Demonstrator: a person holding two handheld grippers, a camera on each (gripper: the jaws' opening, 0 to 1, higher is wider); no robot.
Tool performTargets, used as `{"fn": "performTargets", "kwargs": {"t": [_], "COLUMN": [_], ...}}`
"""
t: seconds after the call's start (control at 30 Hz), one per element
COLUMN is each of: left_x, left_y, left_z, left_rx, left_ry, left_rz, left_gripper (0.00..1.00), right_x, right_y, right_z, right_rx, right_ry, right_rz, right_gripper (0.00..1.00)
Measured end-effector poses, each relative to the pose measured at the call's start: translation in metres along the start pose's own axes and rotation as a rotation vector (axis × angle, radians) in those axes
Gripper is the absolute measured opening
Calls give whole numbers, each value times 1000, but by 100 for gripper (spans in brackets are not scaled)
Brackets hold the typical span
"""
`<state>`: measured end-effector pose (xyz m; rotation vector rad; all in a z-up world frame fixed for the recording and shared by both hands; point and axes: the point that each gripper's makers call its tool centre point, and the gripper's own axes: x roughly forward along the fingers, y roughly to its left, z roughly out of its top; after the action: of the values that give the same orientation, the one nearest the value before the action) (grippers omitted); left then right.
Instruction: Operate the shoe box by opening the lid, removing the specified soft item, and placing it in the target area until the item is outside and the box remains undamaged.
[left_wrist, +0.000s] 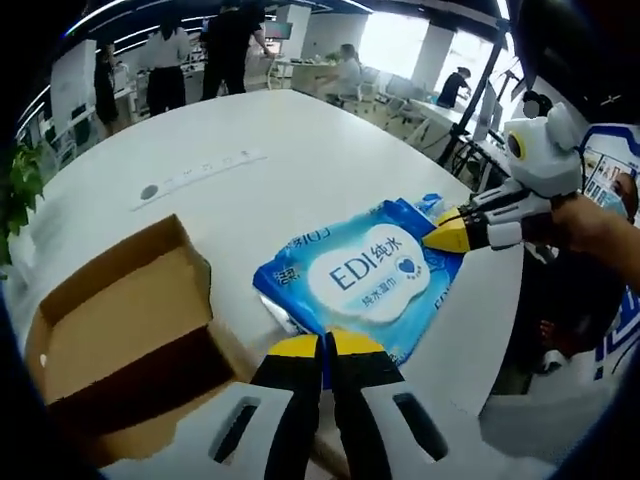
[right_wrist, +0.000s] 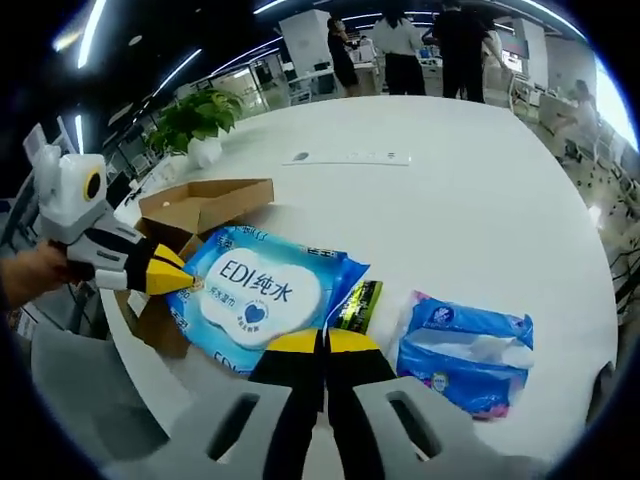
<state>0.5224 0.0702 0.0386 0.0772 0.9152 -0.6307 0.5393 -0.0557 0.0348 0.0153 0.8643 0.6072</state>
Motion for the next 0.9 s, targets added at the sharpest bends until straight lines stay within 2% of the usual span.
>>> {"fn": "performTargets", "kwargs": {"t": [0.4,0.6,0.77,0.9], "left_x": [17,26,32,38], "left_y": [4,4,5,5], "left_z": [7,7,1,-4], "left_rx": [78,108,166,206], "left_ry": [32,55,86,108], "left_rz": [10,18,27,29], "left_gripper": [0,0,0,0], "right_x": [14,22,26,30], "right_y": [-17,-23,-24,-26], "right_z": [1,-5,-9,-14], "right_rx": [-1,-26,-43,-96], "right_ry": [8,37,57,76], "right_rz": [-12,-23,-28,-45], "right_gripper": [0,0,0,0]}}
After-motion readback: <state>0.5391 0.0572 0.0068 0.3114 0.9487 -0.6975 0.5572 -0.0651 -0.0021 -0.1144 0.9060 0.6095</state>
